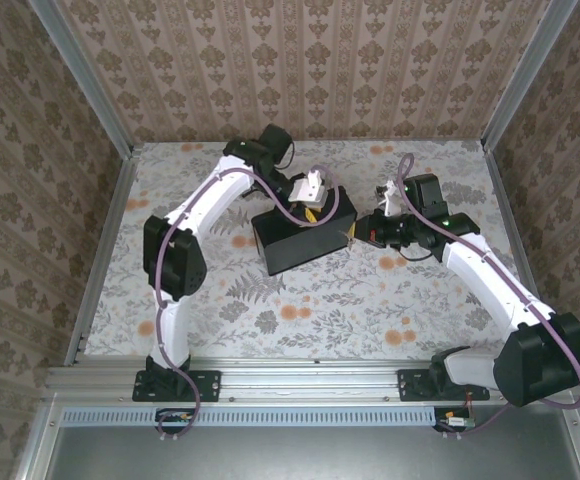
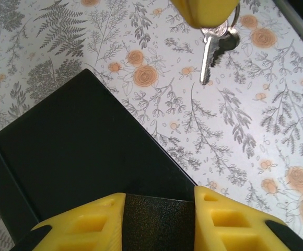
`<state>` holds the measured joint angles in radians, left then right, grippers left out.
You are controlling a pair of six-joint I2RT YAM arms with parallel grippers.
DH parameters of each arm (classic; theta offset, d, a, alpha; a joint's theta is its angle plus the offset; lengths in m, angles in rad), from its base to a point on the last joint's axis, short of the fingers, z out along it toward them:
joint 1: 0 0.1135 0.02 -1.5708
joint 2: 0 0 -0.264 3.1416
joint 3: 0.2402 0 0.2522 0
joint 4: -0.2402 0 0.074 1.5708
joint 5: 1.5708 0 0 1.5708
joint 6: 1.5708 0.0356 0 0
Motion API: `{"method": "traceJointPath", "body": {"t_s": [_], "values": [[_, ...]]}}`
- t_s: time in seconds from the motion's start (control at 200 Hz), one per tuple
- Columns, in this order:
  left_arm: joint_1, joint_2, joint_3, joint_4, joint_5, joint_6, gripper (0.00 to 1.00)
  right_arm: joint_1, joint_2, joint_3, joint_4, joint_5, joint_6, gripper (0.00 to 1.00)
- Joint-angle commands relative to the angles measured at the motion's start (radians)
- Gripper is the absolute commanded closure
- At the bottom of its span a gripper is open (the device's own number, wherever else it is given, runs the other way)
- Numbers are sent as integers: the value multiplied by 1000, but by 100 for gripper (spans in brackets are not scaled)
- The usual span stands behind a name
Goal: Unlock the padlock with the key
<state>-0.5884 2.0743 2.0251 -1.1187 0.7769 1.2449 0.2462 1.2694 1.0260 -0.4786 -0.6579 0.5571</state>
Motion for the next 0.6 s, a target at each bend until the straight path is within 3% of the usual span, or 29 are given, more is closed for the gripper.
{"method": "traceJointPath", "body": {"t_s": [0.0,0.375,0.5,0.55,0.595], "values": [[-26,-49,-21,-44,68,-60,74,5,-32,7,1,-16,3,100],[-80,-87,-60,6,42,-211,77,3,-66,-15,-27,4,-7,100],[-96,-115,-102,65,37,-249,65,-6,-83,-32,-42,-1,-16,100],[-90,-120,-117,83,29,-256,54,-8,-88,-39,-41,-9,-15,100],[-81,-123,-124,94,15,-262,50,-8,-87,-42,-45,-12,-16,100]]}}
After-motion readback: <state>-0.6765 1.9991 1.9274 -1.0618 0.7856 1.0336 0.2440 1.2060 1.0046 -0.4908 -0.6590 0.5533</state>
